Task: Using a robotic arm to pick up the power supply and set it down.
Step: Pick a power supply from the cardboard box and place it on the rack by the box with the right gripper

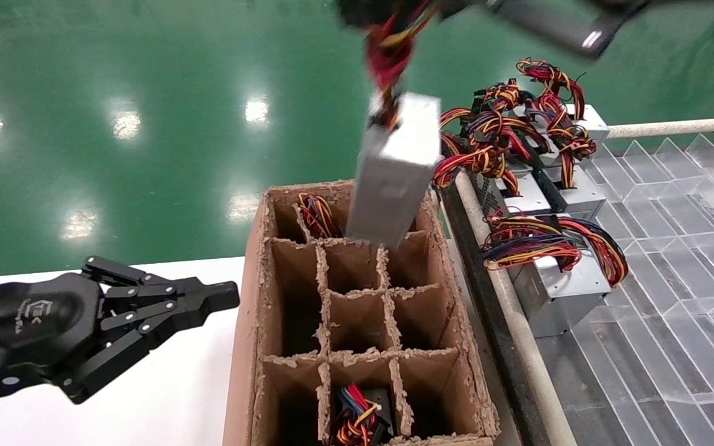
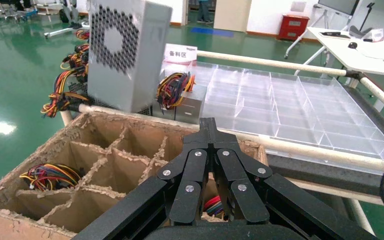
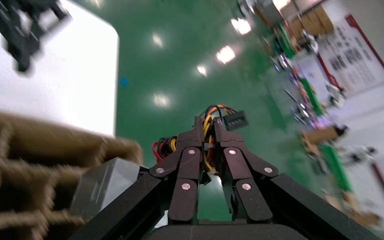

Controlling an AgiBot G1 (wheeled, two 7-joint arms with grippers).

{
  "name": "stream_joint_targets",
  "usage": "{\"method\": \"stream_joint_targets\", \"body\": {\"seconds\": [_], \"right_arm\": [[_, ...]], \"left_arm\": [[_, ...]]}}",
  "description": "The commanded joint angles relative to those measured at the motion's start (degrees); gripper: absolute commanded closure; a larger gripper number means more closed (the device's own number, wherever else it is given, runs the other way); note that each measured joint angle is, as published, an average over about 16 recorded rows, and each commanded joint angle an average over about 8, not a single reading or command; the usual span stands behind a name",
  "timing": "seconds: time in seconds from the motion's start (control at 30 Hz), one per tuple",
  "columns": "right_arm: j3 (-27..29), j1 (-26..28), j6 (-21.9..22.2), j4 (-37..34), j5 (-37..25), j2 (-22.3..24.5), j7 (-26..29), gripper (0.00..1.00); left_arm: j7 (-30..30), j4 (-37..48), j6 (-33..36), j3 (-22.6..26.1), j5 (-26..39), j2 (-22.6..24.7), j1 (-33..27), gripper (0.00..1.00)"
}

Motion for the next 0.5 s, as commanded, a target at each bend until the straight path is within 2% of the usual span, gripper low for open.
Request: {"method": "stream_joint_targets", "body": {"seconds": [0.03,0.5], "right_arm": [[-0.55,2.66,-0.23,-0.04,-2.08,0.63,-0.31,1.00],[-7.75,13.52,-1.23,-0.47,-15.42,2.14,-1.07,1.00]], "left_arm": [[0.00,0.00,0.00,0.00,0.00,0.00,0.00,1.00],[0.00,0.00,0.00,0.00,0.00,0.00,0.00,1.00]]}}
